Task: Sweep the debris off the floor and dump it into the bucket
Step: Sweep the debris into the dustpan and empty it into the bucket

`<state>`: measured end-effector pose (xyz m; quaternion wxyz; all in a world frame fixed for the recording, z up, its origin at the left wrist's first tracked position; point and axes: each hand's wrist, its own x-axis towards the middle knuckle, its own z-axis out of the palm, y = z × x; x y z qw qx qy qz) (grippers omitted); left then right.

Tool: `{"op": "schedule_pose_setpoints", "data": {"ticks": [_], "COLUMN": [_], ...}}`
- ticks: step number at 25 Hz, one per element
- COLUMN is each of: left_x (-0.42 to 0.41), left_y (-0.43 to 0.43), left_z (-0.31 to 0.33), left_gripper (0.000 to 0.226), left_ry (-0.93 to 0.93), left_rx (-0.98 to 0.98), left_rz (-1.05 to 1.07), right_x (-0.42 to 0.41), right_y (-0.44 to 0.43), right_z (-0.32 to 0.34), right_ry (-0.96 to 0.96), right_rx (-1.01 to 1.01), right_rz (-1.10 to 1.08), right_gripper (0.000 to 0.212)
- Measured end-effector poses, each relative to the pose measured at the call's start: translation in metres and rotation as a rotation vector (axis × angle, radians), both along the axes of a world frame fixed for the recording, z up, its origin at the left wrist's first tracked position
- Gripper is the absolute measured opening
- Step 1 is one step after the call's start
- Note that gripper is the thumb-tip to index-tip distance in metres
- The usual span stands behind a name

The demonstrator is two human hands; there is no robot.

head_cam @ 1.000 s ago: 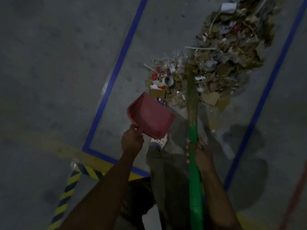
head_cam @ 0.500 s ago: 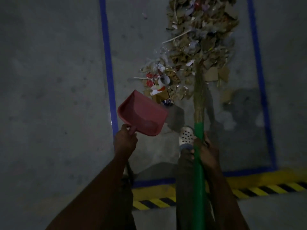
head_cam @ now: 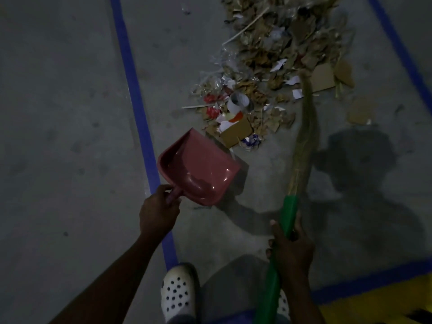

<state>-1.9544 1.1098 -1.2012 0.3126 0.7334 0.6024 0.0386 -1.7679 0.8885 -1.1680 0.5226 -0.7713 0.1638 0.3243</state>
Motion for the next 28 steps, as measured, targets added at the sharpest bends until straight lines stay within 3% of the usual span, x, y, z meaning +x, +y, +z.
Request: {"op": "schedule_pose_setpoints", "data": {"ticks": [5, 10, 13, 17, 21, 24, 28], "left_x": [-0.006, -0.024, -0.023, 0.001, 0.0, -0.029, -0.088], "left_y": [0.011, 0.057, 0.112, 0.165, 0.16, 0.164, 0.178], "left_z": [-0.071, -0.116, -0.118, -0.113, -0.08, -0.056, -0.063], "left_gripper": [0.034, 0.032, 0.035, 0.01, 0.016, 0.009, 0.009], "left_ry": [0.034, 0.032, 0.083, 0.236, 0.248, 0.315, 0.431], "left_rx": [0.042, 0.041, -0.14, -0.433, -0.427, -0.307, -0.218], "left_rz": [0.0, -0.056, -0.236, -0.428, -0.481, -0.537, -0.448], "right_x": [-0.019, -0.029, -0.034, -0.032, -0.026, -0.024, -0.014], "right_y": [-0.004, -0.004, -0.006, 0.011, 0.033, 0.024, 0.009], "right_z": [-0.098, -0.163, -0.196, -0.24, -0.239, -0.22, -0.224], "right_ry": [-0.106, -0.126, -0.174, -0.273, -0.329, -0.292, -0.268], "right_rx": [-0.102, -0.146, -0.147, -0.035, -0.01, -0.001, -0.016], "right_rz": [0.17, 0.102, 0.114, 0.069, 0.157, 0.176, 0.154], "right_gripper": [0.066, 0.072, 0.062, 0.077, 0.071, 0.072, 0.075]}}
